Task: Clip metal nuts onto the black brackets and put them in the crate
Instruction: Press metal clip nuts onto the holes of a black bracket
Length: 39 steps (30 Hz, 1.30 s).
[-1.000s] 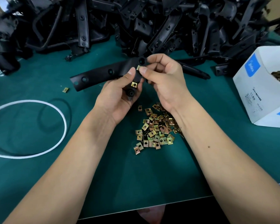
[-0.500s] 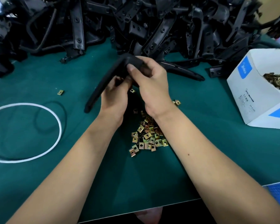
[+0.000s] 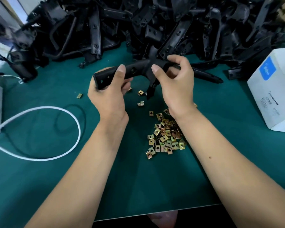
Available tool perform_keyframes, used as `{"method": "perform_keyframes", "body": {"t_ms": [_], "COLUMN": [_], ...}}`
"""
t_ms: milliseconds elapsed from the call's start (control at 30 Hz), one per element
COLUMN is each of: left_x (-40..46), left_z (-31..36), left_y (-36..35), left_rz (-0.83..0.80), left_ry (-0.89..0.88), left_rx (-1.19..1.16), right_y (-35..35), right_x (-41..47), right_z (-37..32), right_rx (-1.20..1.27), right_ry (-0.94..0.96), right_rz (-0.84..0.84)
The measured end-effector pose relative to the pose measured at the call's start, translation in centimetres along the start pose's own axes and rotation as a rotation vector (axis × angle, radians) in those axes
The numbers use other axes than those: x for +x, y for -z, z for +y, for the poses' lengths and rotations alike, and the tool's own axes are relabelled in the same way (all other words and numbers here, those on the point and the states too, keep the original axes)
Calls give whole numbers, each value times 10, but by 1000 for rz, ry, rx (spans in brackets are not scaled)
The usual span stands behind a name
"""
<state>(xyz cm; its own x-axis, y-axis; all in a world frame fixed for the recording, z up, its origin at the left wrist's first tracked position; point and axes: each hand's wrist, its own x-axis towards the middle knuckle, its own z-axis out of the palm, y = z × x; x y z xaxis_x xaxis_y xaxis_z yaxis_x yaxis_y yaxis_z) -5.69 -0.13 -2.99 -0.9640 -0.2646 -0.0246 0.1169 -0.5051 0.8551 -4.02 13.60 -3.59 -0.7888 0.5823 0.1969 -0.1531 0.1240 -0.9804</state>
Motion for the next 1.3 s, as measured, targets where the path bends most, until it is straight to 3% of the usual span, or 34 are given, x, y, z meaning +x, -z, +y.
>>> {"method": "perform_keyframes", "body": {"t_ms": [233,400,567,733,933,1100,1167,1300], "left_x": [-12,-45,-115,-215,-364,-438,-445,-440], "left_z": [-4,-4,-4,-20,-81,-183,-220,-267], "left_y": [-3,-38,-111,-189,-232,-193,-169,-136], "left_rz": [21,-36,-310,-700,-1139,-1503,-1550,-1425], "left_ry": [33,-57,-300,-356,-209,-37,129,408], "left_rx": [-67,-79,-79,-53,348,872,1016,1213], "right_y": [4,39,125,274,417,485,490,485], "right_x": [0,-2,-6,-28,-106,-180,-204,-242], "right_z": [-1,-34,-75,-102,-55,54,99,158], "right_rx": [-132,-209,-166,-153,121,-17,101,315], "right_ry": [18,142,245,301,-15,-506,-662,-883], "right_rz": [6,164,425,696,1060,1081,1204,1317]}}
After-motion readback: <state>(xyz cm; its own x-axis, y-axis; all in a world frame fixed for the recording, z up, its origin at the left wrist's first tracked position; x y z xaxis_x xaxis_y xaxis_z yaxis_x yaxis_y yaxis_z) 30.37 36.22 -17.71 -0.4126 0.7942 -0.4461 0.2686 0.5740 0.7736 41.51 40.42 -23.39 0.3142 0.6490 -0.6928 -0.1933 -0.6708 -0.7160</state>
